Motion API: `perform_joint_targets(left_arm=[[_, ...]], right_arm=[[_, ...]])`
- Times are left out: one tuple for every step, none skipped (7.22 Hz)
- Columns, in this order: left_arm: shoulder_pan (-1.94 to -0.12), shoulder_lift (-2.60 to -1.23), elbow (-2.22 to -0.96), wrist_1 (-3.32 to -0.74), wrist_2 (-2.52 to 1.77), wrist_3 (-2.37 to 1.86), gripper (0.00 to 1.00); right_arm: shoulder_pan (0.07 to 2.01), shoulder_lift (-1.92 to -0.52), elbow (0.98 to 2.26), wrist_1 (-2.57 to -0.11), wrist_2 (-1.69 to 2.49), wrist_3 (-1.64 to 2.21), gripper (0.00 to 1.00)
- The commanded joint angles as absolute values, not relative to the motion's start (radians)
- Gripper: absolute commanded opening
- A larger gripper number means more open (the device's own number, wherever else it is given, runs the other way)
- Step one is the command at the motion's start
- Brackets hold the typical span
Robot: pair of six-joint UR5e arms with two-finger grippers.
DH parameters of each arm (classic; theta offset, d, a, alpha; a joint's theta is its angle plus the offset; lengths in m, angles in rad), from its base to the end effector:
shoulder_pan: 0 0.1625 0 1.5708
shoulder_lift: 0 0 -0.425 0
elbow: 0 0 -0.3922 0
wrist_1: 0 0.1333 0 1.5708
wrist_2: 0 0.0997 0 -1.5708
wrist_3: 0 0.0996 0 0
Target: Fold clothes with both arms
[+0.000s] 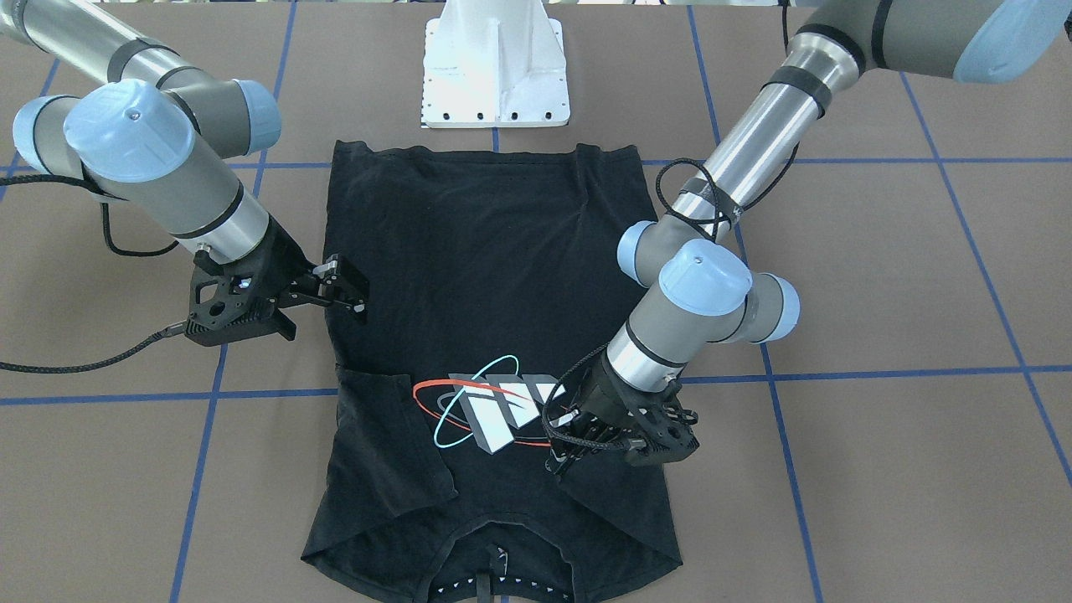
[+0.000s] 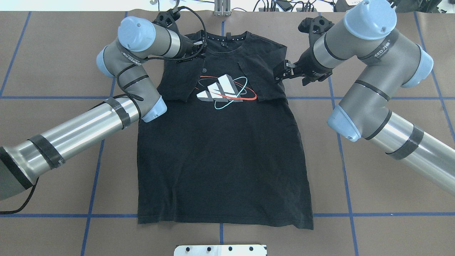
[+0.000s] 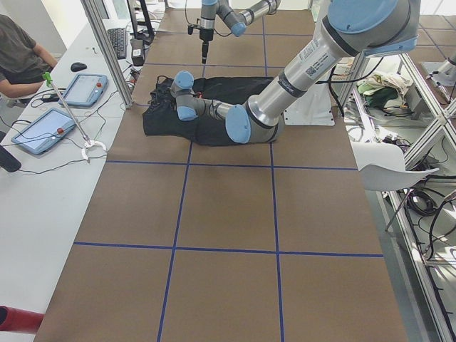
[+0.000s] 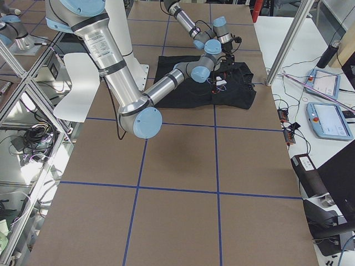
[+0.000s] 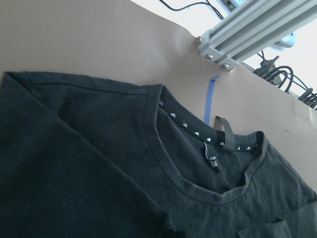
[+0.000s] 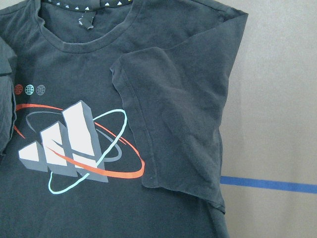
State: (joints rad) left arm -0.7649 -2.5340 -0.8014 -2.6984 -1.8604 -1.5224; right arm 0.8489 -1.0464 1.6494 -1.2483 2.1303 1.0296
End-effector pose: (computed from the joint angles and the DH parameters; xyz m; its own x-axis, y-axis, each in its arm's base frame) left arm 0.5413 -0.6649 0.2565 0.2003 -0.1280 -0.9713 0.4548 0.8903 -0.0235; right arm -0.3779 -0.5509 0.2791 0.5240 -0.0656 0.8492 -0.1003 0.9853 0.1380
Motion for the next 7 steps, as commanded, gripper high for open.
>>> perform_joint_targets(left_arm=[[-0.756,-2.539,-0.796,-2.712,-1.848,-1.523,0.99],[-0.759,-2.537,-0.813,-2.712,-1.848,-1.526,1.00],[-0.762,-2.514,-0.860,-2.712,-1.851,-1.531,1.00],[-0.762,-2.425,-0.996,-2.704,-1.859,-1.543,1.00],[-0.764,-2.340,-1.132,-2.680,-1.917,-1.571,0.99],[-0.765,-2.260,-1.273,-2.571,-2.006,-1.574,0.99],[-0.764,-2.164,-1.448,-2.446,-2.014,-1.572,0.99]], right_arm=[[0.853,-1.048,1.647,-1.250,2.129,1.028,1.00],[0.851,-1.046,1.647,-1.250,2.131,1.028,1.00],[0.851,-1.045,1.647,-1.252,2.143,1.032,1.00],[0.853,-1.049,1.660,-1.255,2.192,1.049,1.00],[0.853,-1.060,1.687,-1.258,2.221,1.131,1.00],[0.853,-1.072,1.721,-1.259,2.241,1.238,1.00],[0.836,-1.128,1.779,-1.259,2.243,1.288,1.00]])
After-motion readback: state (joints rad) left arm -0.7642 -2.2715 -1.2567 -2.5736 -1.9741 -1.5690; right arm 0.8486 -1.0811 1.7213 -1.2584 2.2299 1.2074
